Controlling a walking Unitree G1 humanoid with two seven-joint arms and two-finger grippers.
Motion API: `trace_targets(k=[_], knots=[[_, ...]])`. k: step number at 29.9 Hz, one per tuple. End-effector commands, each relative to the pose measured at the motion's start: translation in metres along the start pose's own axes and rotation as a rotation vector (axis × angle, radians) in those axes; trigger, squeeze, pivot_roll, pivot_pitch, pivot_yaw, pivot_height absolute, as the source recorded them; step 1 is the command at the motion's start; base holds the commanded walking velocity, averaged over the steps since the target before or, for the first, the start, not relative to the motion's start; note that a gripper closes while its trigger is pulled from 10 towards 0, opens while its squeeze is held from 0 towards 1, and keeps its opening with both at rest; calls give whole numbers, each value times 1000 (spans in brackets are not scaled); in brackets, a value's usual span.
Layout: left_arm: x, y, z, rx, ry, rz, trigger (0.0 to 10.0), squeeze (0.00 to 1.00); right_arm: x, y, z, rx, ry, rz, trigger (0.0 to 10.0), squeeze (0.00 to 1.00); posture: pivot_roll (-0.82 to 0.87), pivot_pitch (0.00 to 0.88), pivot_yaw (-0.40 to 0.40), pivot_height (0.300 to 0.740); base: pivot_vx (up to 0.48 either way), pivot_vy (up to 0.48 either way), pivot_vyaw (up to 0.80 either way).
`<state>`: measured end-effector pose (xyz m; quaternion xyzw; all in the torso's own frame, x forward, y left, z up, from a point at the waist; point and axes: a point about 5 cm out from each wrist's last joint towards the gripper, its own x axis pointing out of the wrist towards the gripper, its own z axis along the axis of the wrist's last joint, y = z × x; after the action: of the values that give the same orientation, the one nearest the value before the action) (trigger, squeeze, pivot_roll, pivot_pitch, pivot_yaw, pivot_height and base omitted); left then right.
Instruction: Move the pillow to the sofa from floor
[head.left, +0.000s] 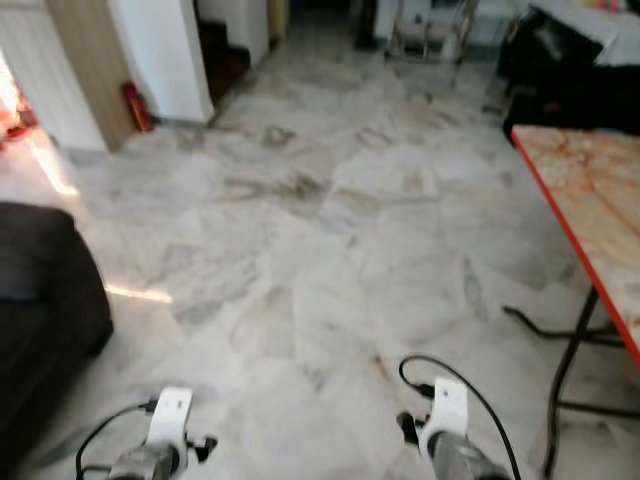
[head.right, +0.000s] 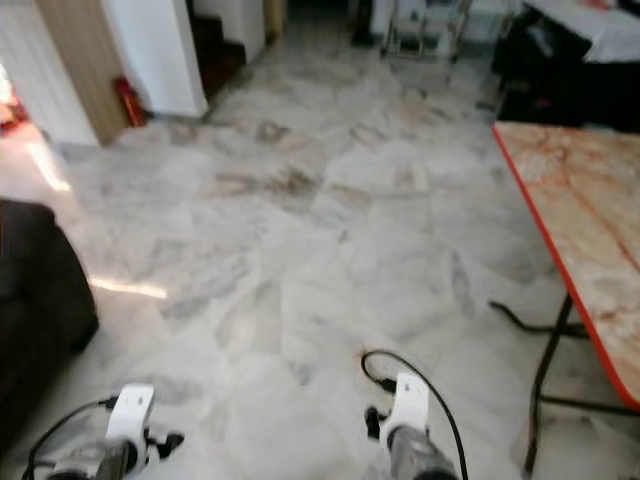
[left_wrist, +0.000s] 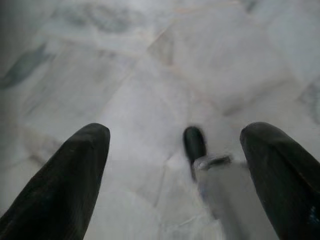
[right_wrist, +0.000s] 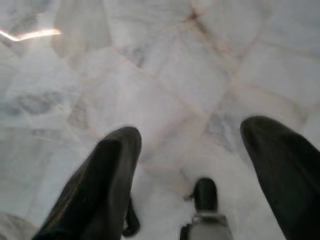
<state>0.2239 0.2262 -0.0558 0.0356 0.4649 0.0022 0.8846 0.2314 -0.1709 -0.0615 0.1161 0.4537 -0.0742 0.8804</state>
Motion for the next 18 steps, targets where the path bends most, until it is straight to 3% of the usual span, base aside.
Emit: trace_targets(k=[1,10,18], knots=[[0,-1,2,5,1,-6,10000,0,0,-2,3,-13,-3,-6,10000,0,17,0,-17,740,0,0,0],[0,-1,4,-1,-6,-3,10000,0,0,-2,6,-72,-4,5,10000,0,24,20,-23,740,0,0,0],[0,0,4,4,-3,-4,10000,0,0,-1,6,-83,-1,11,10000,0,21,27,-23,740,0,0,742]])
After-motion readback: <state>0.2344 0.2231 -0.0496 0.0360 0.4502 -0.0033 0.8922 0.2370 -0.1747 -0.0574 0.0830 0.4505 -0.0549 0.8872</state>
